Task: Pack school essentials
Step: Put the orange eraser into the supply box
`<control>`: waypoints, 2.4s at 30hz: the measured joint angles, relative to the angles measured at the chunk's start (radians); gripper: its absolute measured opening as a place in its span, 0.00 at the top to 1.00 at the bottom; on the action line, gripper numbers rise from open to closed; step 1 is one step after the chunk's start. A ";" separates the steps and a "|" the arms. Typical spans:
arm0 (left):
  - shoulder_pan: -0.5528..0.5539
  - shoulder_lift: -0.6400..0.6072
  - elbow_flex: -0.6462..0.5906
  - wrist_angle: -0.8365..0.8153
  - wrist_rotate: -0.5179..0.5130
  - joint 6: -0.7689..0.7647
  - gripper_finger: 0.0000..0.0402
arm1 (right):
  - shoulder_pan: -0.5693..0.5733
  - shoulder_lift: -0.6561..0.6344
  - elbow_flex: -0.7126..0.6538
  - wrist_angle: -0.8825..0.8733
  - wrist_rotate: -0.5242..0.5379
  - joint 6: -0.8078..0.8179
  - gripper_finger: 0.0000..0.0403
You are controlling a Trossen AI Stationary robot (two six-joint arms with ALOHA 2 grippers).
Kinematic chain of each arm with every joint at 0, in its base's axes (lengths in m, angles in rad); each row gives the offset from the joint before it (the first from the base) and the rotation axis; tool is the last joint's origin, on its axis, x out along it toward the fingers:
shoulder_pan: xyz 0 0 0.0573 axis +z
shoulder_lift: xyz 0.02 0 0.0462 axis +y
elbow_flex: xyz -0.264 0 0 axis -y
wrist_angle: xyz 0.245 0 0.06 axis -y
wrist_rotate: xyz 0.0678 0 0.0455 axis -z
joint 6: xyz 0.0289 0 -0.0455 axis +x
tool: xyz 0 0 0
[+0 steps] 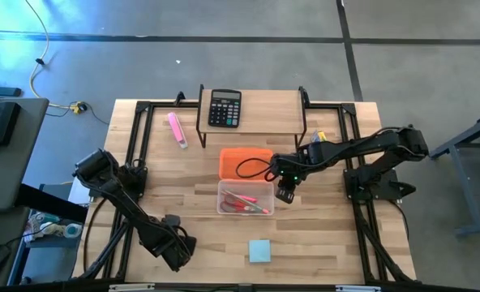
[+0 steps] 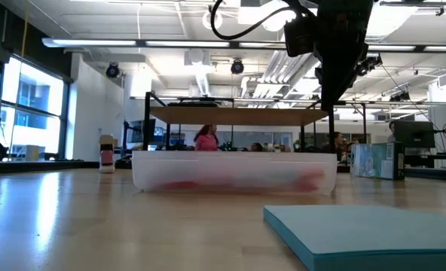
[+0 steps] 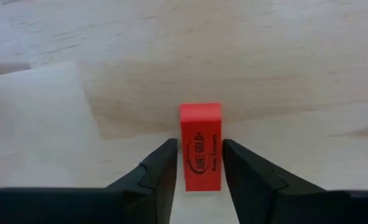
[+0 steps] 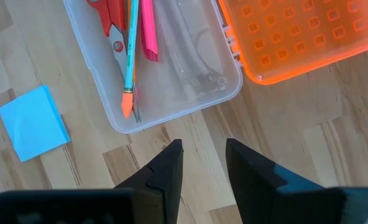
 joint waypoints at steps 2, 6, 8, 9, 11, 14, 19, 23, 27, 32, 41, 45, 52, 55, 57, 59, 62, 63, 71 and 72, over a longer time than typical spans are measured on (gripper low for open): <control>0.001 0.015 0.001 0.014 0.009 0.005 0.72 | 0.000 0.000 0.000 0.000 0.000 0.000 0.72; 0.002 0.030 0.003 0.024 0.019 0.012 0.76 | 0.000 0.000 0.000 0.000 0.000 0.000 0.72; 0.002 0.029 0.003 0.019 0.021 0.012 0.78 | 0.000 0.000 0.000 0.000 0.000 0.000 0.72; 0.002 0.026 0.003 0.016 0.022 0.012 0.79 | 0.000 0.000 0.000 0.000 0.000 0.000 0.72; 0.004 0.022 0.003 0.014 0.025 0.015 0.80 | 0.000 0.000 0.000 0.000 0.000 0.000 0.72; 0.006 0.022 0.002 0.011 0.027 0.017 0.81 | 0.000 0.000 0.000 0.000 0.000 0.000 0.72; 0.006 0.022 0.002 0.017 0.023 0.026 0.80 | 0.000 0.000 0.000 0.000 0.000 0.003 0.72; 0.006 0.017 0.028 -0.011 -0.021 0.035 0.80 | 0.000 0.000 0.000 0.000 0.000 0.003 0.72; 0.015 0.018 0.073 -0.051 -0.082 0.062 0.80 | 0.000 0.000 0.000 0.000 0.000 0.003 0.72; 0.034 0.019 0.092 -0.062 -0.127 0.106 0.80 | 0.000 0.000 0.000 0.000 0.000 0.007 0.72; 0.115 0.017 0.154 -0.074 -0.307 0.285 0.80 | 0.000 0.000 0.000 0.000 0.000 0.008 0.72; 0.186 0.017 0.187 -0.081 -0.368 0.440 0.80 | 0.000 0.000 0.007 -0.015 0.000 0.008 0.72; 0.333 0.015 0.241 -0.082 -0.406 0.762 0.80 | 0.000 0.000 0.080 -0.066 0.037 0.008 0.72; 0.394 0.015 0.268 -0.084 -0.406 0.907 0.80 | 0.000 0.000 0.127 -0.116 0.089 0.009 0.72; 0.431 0.015 0.288 -0.083 -0.412 1.004 0.80 | 0.000 0.000 0.165 -0.141 0.121 0.015 0.72; 0.470 0.015 0.305 -0.083 -0.413 1.099 0.80 | 0.000 0.000 0.198 -0.164 0.163 0.034 0.72; 0.523 0.015 0.330 -0.083 -0.413 1.230 0.80 | -0.001 0.000 0.248 -0.174 0.213 0.066 0.72; 0.538 0.015 0.339 -0.082 -0.412 1.275 0.80 | -0.001 0.000 0.263 -0.174 0.231 0.083 0.72; 0.636 0.013 0.359 -0.032 -0.340 1.563 0.80 | -0.013 0.000 0.377 -0.209 0.377 0.224 0.72; 0.644 0.013 0.359 -0.020 -0.324 1.599 0.80 | -0.017 0.000 0.388 -0.218 0.395 0.239 0.72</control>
